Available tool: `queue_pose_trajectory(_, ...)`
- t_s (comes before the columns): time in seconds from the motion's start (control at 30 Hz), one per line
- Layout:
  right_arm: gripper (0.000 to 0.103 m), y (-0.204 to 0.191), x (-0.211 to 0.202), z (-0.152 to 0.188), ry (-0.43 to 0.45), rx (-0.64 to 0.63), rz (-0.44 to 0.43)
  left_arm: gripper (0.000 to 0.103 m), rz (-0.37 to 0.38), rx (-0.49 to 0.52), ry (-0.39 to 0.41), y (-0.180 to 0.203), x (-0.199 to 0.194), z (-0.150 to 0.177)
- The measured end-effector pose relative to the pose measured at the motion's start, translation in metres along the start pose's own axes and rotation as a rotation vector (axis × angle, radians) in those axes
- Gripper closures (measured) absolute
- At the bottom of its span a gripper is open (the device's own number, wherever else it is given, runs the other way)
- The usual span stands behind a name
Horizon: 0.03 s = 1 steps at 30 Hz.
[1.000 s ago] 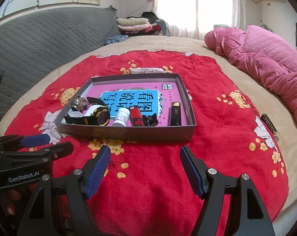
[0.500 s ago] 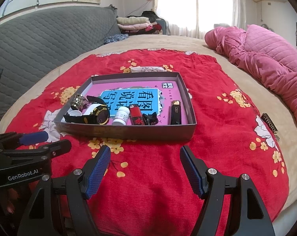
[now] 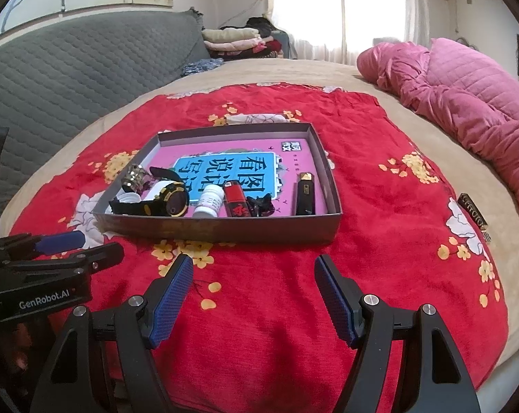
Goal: Organize rigid objects
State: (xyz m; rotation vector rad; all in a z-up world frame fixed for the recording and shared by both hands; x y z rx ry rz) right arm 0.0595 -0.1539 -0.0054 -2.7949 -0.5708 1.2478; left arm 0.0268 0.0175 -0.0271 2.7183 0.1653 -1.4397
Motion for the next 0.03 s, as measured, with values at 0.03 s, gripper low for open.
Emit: queue_pose_trajectory(0.03, 0.029, 0.0022, 0.0014, 0.0001, -0.004, 0.008, 0.003, 0.039, 0.0, -0.005, 0.002, -0.0026, 0.0013, -0.0002)
Point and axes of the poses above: each gripper's, at about its wrist camera, not at the fingertips, and x roughly the way its jaws point, y to its right, z to its underside, the point moved 3 cm from there along x, roughly the way its jaws point, and after that the axes turned 9 degrees about x, right-handed, at the moved point
